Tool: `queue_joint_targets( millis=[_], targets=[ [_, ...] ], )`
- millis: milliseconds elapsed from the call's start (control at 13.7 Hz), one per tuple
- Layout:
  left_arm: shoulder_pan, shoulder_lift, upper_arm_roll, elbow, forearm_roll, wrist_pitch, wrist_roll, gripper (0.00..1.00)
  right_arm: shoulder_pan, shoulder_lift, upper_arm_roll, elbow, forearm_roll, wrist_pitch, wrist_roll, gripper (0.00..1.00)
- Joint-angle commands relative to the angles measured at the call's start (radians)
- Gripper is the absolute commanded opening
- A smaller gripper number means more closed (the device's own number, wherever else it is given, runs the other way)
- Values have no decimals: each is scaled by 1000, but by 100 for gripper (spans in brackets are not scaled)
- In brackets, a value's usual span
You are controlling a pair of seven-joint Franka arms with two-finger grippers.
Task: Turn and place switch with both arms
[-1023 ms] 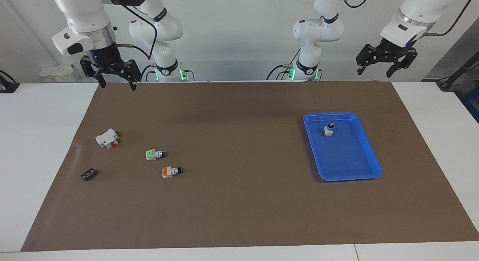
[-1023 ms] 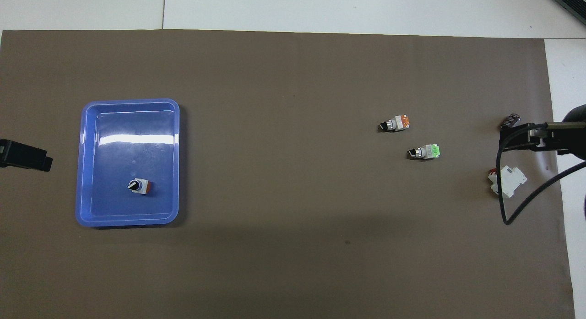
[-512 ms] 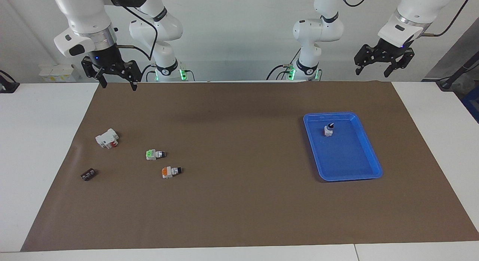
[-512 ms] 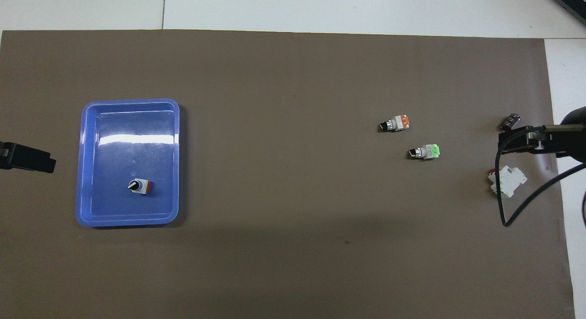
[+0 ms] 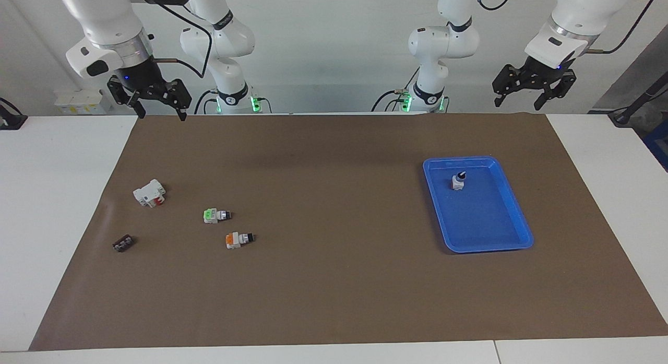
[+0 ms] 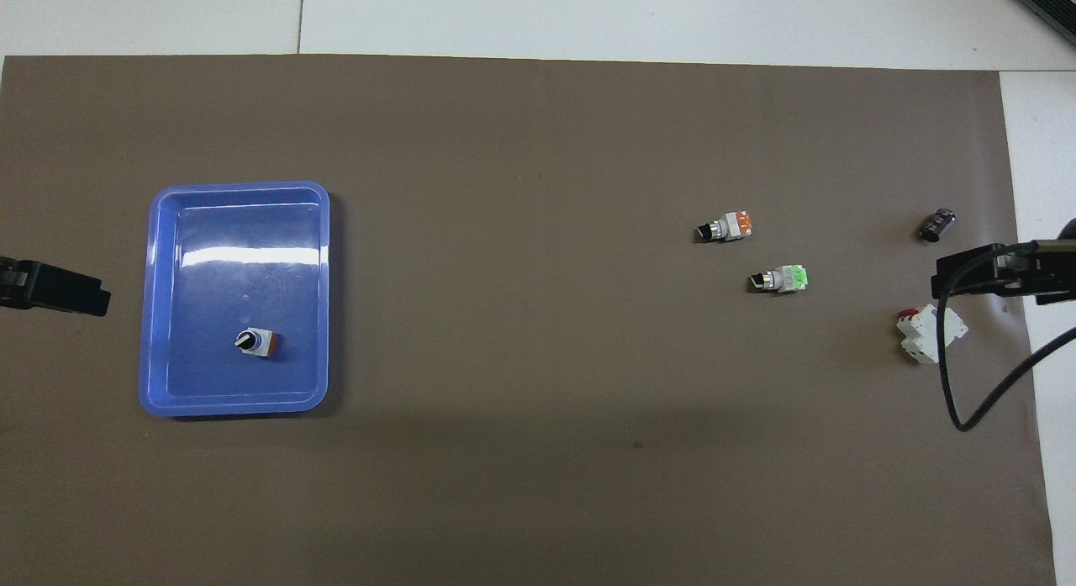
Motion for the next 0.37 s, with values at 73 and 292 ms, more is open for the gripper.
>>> queue_joint_targets(
  millis=[73,292],
  targets=[
    [-2,-18,1,-25,-5,10,-11,100,-14,-20,7,-21,-15,1,-28,100],
    [3,-18,1,-25,-5,8,-11,100,-13,-20,9,-20,-12,4,-22,100]
  ],
)
